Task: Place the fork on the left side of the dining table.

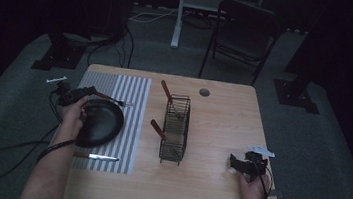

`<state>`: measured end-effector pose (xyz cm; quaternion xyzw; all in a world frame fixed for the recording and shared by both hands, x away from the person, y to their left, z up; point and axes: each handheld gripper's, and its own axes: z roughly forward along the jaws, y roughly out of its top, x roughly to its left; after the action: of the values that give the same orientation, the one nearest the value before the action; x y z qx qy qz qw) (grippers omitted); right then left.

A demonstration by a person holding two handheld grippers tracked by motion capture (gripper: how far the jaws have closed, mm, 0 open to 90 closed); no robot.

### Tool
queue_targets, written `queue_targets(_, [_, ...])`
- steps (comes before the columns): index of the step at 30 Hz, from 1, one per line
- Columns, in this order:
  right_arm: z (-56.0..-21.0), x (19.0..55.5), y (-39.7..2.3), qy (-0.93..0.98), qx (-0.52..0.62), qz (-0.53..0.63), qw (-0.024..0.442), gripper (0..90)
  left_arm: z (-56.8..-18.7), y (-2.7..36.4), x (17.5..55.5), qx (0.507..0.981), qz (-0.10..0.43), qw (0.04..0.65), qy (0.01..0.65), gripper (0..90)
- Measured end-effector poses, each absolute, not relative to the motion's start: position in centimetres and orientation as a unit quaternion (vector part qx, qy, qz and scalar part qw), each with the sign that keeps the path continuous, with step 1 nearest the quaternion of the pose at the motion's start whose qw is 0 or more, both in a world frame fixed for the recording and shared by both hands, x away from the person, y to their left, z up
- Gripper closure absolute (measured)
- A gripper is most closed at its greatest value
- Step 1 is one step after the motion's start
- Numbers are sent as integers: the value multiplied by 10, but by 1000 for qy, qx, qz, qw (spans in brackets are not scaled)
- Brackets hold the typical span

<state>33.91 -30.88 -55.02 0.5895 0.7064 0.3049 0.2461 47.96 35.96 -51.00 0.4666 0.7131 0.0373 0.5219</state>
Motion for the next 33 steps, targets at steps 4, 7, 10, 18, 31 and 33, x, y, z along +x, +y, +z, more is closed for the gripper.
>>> queue_targets(4, [-550,339,-309,706,589,305,246,123,-511,358,482,468,39,515,718,603])
queue_targets(7, [-550,339,-309,706,589,305,246,123,-511,357,483,467,39,507,723,603])
queue_targets(10, [-550,339,-309,706,589,305,246,123,-511,355,483,478,59,492,725,604])
queue_targets(18, [-550,339,-309,707,589,305,246,123,-511,350,487,494,75,469,729,537])
queue_targets(31, [-550,339,-309,706,589,305,246,123,-514,343,494,525,96,423,733,498])
queue_targets(33, [-550,339,-309,706,589,305,246,123,-514,342,494,530,98,421,729,493])
